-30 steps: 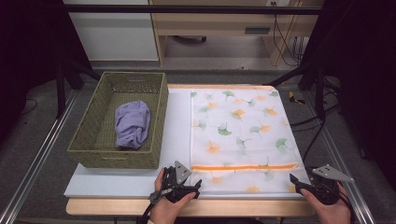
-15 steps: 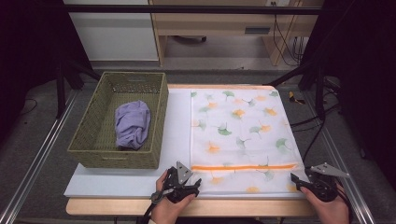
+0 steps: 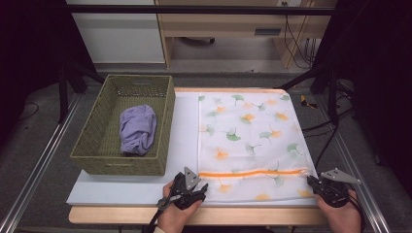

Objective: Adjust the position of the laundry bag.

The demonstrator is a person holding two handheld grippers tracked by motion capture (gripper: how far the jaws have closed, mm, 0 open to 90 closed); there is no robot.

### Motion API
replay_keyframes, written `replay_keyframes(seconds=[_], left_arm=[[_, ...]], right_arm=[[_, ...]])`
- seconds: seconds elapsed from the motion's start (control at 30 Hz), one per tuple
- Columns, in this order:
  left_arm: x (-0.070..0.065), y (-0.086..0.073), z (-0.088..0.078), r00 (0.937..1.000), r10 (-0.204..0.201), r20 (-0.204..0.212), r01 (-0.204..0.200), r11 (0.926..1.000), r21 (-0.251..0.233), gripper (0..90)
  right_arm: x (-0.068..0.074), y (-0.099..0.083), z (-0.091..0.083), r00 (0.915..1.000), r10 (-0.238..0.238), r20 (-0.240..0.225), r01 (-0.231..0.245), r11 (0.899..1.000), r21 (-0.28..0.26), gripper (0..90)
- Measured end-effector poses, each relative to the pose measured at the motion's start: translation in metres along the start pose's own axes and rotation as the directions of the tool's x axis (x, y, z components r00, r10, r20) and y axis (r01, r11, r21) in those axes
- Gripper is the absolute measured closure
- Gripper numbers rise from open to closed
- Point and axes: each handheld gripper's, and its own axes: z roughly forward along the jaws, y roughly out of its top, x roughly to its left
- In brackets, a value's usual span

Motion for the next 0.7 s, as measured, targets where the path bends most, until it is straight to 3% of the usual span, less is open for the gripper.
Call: replay_keyframes(seconds=[0.17, 0.23, 0.33, 0.43, 0.7], left_arm=[[0.0, 0.001, 0.002, 0.9998, -0.002, 0.022, 0.002, 1.0, -0.004, 63.2], [-0.001, 0.003, 0.004, 0.999, 0.037, 0.027, -0.037, 0.9993, -0.004, 74.6], [0.0, 0.005, 0.004, 0.9984, 0.053, 0.021, -0.053, 0.9985, -0.014, 85.9], [0.002, 0.007, 0.0, 0.999, 0.041, 0.017, -0.04, 0.9984, -0.041, 89.0], [0.003, 0.014, -0.007, 0.9984, 0.052, 0.022, -0.052, 0.9979, -0.039, 89.8]], right_arm=[[0.001, 0.004, -0.002, 1.0, 0.008, 0.002, -0.008, 1.0, -0.01, 89.8], [0.001, 0.006, -0.005, 1.0, 0.006, 0.004, -0.006, 0.999, -0.031, 90.0], [0.002, 0.01, -0.008, 0.9987, 0.046, -0.021, -0.047, 0.998, -0.044, 90.0], [0.002, 0.014, -0.011, 0.9973, 0.061, -0.04, -0.063, 0.997, -0.045, 90.0], [0.006, 0.022, -0.014, 0.9956, 0.066, -0.067, -0.069, 0.997, -0.046, 90.0]])
